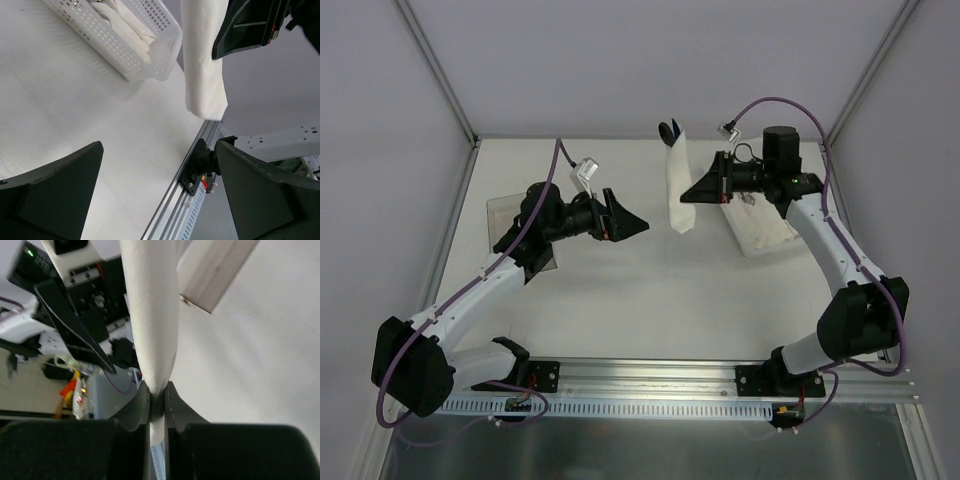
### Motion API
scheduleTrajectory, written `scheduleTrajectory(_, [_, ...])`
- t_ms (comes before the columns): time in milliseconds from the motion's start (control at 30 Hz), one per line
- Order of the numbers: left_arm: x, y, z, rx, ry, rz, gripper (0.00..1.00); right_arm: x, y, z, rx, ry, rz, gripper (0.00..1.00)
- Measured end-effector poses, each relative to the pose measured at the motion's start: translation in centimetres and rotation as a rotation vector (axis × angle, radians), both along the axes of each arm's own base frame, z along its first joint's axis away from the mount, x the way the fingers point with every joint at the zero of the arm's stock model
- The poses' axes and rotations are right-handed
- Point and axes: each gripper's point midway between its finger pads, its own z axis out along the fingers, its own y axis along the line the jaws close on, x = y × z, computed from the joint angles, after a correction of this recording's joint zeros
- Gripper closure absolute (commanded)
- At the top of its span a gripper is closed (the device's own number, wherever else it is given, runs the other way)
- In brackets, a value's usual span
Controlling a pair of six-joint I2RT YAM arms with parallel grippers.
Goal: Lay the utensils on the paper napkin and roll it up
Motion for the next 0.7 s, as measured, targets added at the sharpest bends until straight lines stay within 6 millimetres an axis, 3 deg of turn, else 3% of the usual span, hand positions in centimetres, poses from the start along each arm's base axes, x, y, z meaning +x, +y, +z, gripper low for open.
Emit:
scheduleTrajectory(200, [0.1,0.3,-0.2,0.052,-0.010,-0.001,0.01,2.0,-6.6,-1.9,-0.200,-0.142,-0.028,1.00])
scheduleTrajectory(467, [0.3,0.2,-2.0,0.097,0.031,-0.007,0.01,5.9,-17.4,-7.9,-0.395,-0.118,-0.061,1.00])
scheduleTrajectory(700, [0.5,0.1,-3.2,0.120,0.050,-0.011,0.01,10.0,-24.2,-10.9,-0.482,-0.206,-0.089,1.00])
